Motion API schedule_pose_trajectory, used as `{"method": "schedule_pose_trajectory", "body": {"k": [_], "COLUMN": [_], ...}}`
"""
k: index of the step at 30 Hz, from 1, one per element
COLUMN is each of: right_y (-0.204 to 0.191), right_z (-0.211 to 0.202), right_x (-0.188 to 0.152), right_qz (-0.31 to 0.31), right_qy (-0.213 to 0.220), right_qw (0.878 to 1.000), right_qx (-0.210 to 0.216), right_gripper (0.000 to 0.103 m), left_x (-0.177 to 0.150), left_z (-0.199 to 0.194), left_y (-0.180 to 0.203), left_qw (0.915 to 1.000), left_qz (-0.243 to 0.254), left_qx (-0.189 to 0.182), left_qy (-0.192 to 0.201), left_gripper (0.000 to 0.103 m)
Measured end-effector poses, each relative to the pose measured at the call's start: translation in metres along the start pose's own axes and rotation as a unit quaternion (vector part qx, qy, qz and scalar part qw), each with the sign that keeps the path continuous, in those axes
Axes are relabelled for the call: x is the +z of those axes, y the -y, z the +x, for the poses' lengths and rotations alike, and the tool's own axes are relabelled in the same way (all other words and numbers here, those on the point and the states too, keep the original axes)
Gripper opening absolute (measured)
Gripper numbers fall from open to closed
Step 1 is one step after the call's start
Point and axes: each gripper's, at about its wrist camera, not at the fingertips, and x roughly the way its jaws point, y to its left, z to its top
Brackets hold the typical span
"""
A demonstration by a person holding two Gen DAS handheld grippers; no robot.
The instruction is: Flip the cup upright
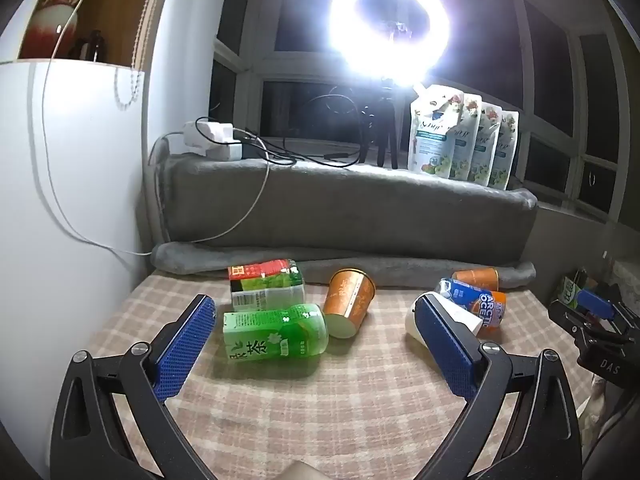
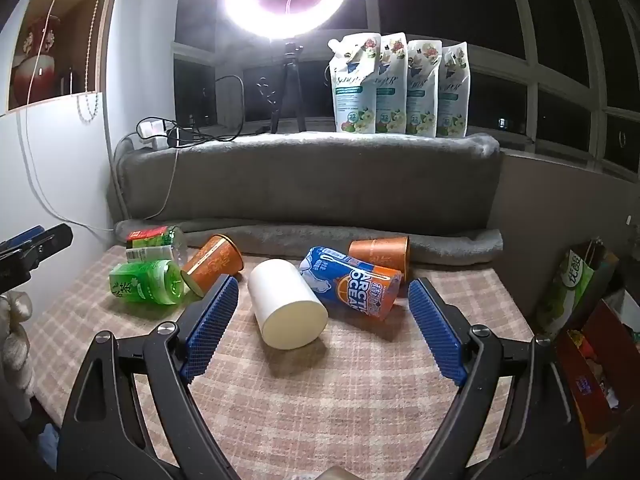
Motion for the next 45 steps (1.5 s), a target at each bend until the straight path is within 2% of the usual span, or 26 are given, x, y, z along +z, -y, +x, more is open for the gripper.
{"method": "schedule_pose_trajectory", "body": {"k": [2, 10, 12, 29, 38, 45], "right_y": [0.000, 0.018, 0.001, 0.007, 0.017, 0.025], "right_z": [0.001, 0.006, 0.002, 0.009, 0.023, 0.025], "right_x": [0.000, 0.011, 0.001, 0.011, 0.016, 0.019], "right_qz": [0.000, 0.003, -0.004, -0.007, -0.001, 0.002], "right_qy": [-0.002, -0.003, 0.004, 0.009, -0.014, -0.016], "right_qw": [1.000, 1.000, 1.000, 1.000, 1.000, 1.000], "right_qx": [0.004, 0.008, -0.007, 0.008, -0.004, -0.002], "right_gripper": [0.094, 0.094, 0.094, 0.094, 0.094, 0.094], "left_x": [0.000, -0.004, -0.001, 0.007, 0.014, 0.017], "left_z": [-0.002, 0.000, 0.002, 0.005, 0.012, 0.017], "left_y": [0.002, -0.003, -0.006, 0.002, 0.007, 0.009], "left_qw": [1.0000, 0.9999, 0.9999, 0.9999, 0.9998, 0.9997], "left_qz": [0.003, -0.004, -0.001, 0.002, 0.007, 0.007], "left_qx": [0.002, 0.012, 0.010, 0.017, 0.017, 0.016], "left_qy": [0.002, 0.001, -0.001, -0.001, -0.008, -0.015], "left_gripper": [0.100, 0.100, 0.100, 0.100, 0.100, 0.100]}}
